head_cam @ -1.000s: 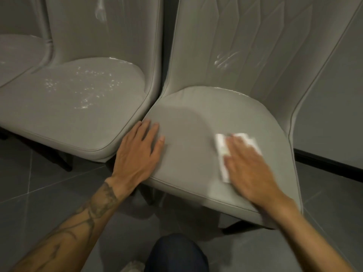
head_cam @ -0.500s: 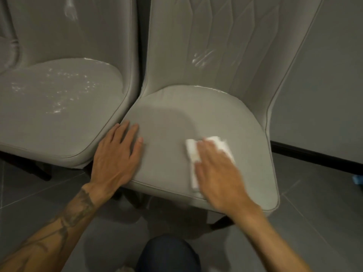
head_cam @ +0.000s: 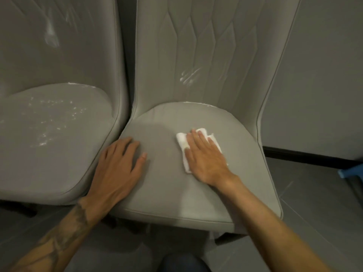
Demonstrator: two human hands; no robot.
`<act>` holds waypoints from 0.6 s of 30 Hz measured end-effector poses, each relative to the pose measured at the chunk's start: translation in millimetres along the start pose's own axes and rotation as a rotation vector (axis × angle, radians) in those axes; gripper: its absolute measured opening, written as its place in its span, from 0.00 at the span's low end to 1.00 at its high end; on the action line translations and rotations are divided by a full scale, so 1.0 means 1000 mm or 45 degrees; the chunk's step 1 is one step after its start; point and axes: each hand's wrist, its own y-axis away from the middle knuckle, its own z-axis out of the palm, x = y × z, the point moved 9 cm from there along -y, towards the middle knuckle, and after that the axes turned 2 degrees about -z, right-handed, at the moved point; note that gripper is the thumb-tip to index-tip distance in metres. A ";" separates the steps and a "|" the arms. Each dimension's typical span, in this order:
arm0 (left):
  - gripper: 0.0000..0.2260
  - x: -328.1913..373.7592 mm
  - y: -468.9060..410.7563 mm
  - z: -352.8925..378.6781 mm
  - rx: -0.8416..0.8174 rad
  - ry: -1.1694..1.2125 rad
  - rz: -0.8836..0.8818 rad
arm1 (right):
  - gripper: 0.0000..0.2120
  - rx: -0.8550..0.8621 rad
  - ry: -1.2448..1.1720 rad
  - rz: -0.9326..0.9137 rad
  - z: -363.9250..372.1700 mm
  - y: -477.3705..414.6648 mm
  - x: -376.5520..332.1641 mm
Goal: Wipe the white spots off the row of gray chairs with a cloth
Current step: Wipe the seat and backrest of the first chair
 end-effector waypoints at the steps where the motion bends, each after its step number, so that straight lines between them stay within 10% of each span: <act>1: 0.28 0.002 -0.009 -0.001 -0.002 0.000 0.024 | 0.26 0.018 0.061 0.043 -0.006 -0.005 0.024; 5: 0.28 0.013 -0.043 0.005 -0.031 -0.001 0.119 | 0.24 0.025 0.044 0.427 -0.027 -0.022 0.110; 18: 0.24 0.015 -0.059 0.012 -0.041 0.009 0.206 | 0.29 0.017 -0.132 0.692 -0.013 0.004 0.087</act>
